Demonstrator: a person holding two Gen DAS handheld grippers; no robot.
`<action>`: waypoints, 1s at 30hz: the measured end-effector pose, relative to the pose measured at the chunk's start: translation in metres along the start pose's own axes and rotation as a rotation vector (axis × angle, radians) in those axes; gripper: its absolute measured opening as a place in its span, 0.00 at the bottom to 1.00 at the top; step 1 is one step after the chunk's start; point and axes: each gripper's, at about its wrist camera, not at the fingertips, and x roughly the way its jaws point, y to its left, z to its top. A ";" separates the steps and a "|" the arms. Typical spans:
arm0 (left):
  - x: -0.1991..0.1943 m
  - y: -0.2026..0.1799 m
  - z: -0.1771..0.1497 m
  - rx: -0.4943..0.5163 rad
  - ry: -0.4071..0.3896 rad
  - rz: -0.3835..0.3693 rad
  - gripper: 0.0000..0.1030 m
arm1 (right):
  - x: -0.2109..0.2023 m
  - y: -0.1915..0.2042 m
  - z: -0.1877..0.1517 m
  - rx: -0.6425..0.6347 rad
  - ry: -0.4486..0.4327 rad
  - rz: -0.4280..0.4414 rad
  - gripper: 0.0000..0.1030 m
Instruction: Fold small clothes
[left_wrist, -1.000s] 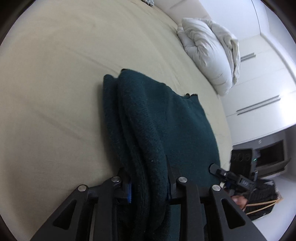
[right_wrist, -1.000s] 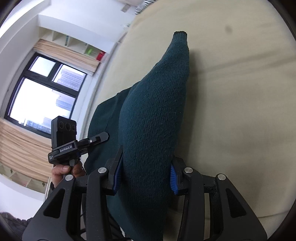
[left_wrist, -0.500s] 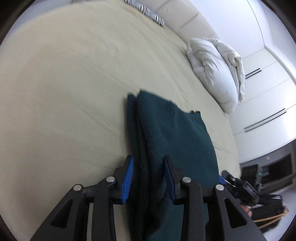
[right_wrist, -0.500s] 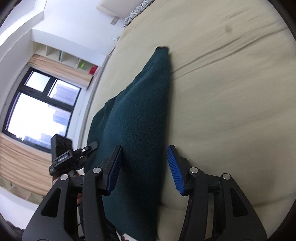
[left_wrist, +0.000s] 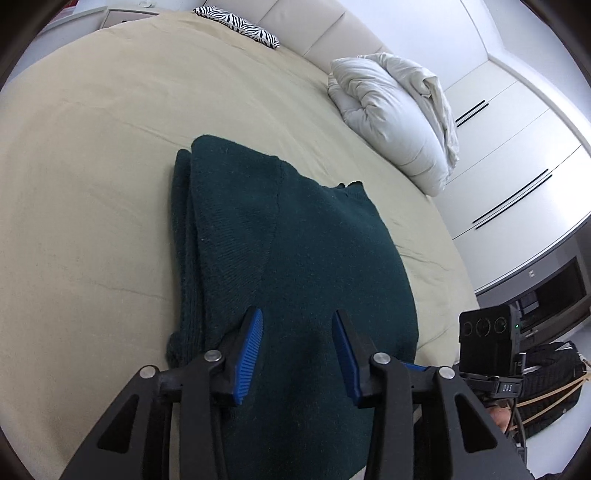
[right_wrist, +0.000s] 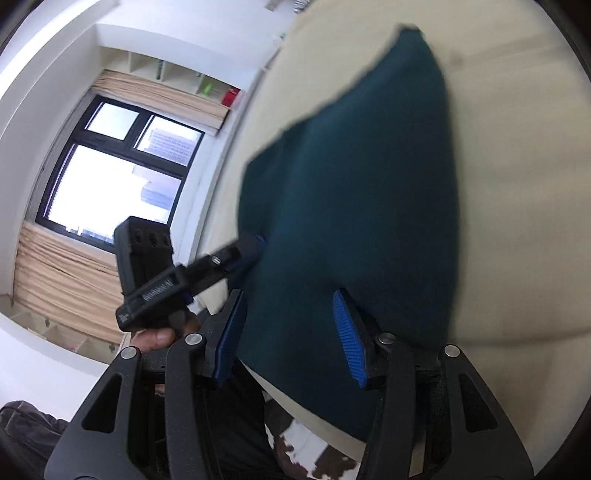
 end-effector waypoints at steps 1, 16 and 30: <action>-0.001 0.002 0.000 -0.005 -0.001 -0.011 0.40 | -0.004 -0.002 -0.003 0.003 -0.004 0.013 0.45; -0.007 0.007 0.006 -0.019 -0.018 0.006 0.43 | -0.010 0.031 0.071 -0.049 -0.144 -0.036 0.47; -0.035 -0.015 0.000 0.043 -0.106 0.073 0.48 | -0.041 0.025 0.069 -0.023 -0.355 -0.275 0.48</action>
